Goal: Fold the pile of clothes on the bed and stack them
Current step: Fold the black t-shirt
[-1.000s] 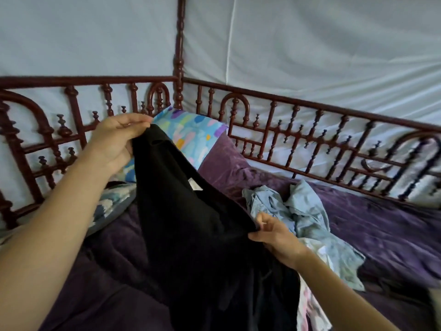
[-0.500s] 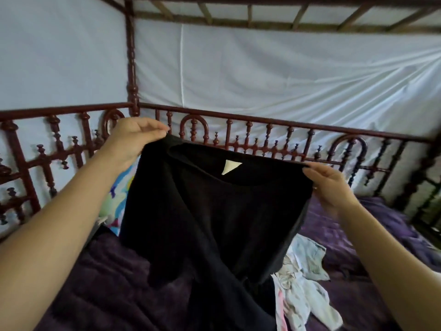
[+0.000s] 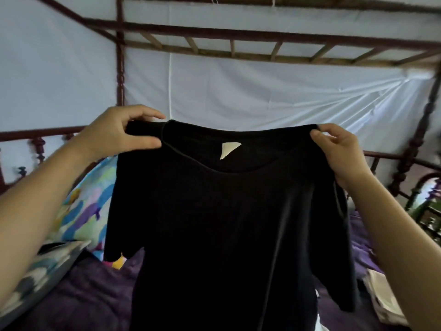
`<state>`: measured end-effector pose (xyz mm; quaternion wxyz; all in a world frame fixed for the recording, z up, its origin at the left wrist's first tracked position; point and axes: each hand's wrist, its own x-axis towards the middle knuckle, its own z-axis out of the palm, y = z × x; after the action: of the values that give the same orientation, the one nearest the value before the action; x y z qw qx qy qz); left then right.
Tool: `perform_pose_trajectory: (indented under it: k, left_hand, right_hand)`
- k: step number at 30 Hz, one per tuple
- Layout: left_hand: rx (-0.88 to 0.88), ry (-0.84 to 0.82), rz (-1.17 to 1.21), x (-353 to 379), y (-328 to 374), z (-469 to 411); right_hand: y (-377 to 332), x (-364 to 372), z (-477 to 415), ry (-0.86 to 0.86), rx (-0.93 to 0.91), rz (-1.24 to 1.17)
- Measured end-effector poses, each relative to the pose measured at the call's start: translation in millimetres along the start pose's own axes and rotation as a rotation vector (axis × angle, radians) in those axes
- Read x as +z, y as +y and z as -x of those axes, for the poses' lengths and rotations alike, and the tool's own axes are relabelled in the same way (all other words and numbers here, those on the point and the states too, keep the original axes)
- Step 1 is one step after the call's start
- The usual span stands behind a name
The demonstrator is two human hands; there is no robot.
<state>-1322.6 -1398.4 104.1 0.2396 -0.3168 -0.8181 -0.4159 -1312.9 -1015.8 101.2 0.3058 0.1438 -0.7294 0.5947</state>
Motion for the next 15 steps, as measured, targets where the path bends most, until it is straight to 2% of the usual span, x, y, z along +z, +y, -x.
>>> perform_pose_trajectory:
  k: [2, 4, 7, 10, 12, 15]
  left_hand:
    - [-0.006, -0.026, -0.195, 3.7, -1.6, 6.5]
    - [-0.047, -0.019, -0.212, 12.5, -12.3, 14.4]
    - [-0.274, -0.002, 0.060, 31.5, -37.0, 35.4]
    - [-0.608, -0.092, 0.336, 50.3, -64.8, 56.8]
    - [-0.795, -0.175, 0.467, 61.4, -83.0, 69.8]
    - [-0.929, -0.206, 0.514, 80.8, -103.7, 87.3]
  right_hand:
    - [11.6, -1.1, 4.1, -0.036, 0.011, 0.083]
    - [28.8, -3.2, 13.0, -0.126, 0.061, 0.186]
    - [58.9, -9.4, 33.7, -0.419, 0.289, 0.104]
    - [92.6, -10.7, 53.7, -0.633, 0.511, 0.047]
    - [114.8, -6.8, 65.4, -0.685, 0.584, 0.094]
    - [151.2, -4.2, 79.7, -0.726, 0.643, 0.322]
